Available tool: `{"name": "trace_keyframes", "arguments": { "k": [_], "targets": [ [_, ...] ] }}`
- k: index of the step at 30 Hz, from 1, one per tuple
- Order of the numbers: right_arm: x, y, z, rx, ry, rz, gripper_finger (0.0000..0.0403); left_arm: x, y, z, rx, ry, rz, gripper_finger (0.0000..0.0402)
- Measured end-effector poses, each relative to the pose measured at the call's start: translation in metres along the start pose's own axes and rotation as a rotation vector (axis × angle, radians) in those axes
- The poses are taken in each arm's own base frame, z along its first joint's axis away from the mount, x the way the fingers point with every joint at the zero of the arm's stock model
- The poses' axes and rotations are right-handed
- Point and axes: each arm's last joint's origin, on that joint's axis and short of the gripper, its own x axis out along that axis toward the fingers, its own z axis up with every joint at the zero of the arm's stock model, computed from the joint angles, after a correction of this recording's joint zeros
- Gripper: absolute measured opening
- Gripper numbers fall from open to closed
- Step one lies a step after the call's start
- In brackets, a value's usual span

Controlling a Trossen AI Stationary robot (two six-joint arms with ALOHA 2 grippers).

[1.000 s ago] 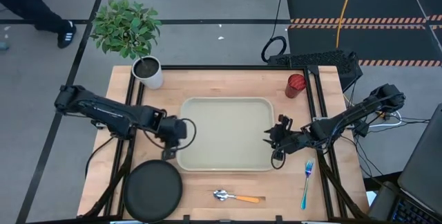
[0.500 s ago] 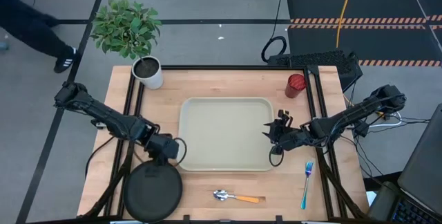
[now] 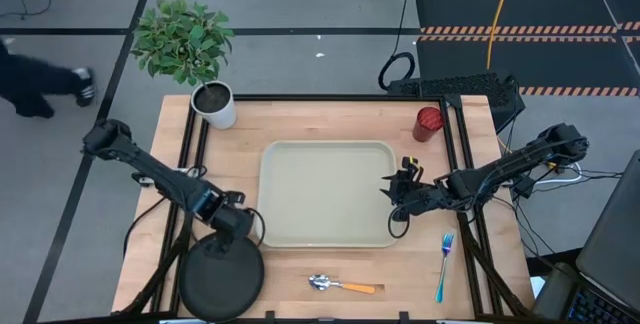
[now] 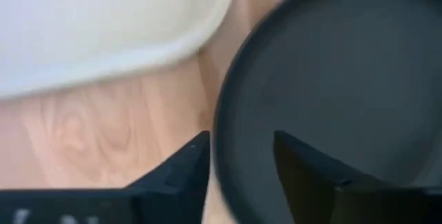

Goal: Pick and place plate/cup/fork/spoon on tray
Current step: Put the black plate in the center of the gray tray

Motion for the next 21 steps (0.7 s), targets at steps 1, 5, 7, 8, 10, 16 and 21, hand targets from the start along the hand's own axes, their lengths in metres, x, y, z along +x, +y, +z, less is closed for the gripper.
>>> {"name": "trace_keyframes", "arguments": {
  "k": [1,5,7,8,10,16,21],
  "targets": [
    [0.0,0.0,0.0,0.005,0.0,0.0,0.0148,0.005,0.0,0.0,0.004,0.024,-0.003,0.0186],
    [0.0,0.0,0.0,0.011,0.0,0.001,0.0148,0.021,0.001,0.0,0.027,0.096,0.016,0.0221],
    [0.0,0.0,0.0,0.012,0.0,0.001,0.0149,0.026,0.001,0.001,0.024,0.115,0.027,0.0228],
    [0.0,0.0,0.0,0.013,-0.002,0.001,0.0149,0.028,0.001,0.002,0.016,0.126,0.031,0.0228],
    [0.0,0.0,0.0,0.021,-0.001,0.004,0.0149,0.033,0.001,0.003,0.01,0.144,0.038,0.0225],
    [0.0,0.0,0.0,0.044,0.003,0.007,0.0149,0.053,0.006,0.001,-0.011,0.214,0.063,0.0187],
    [0.0,0.0,0.0,0.038,0.007,0.008,0.0149,0.06,0.011,-0.001,-0.096,0.255,0.077,0.0126]
  ]
}}
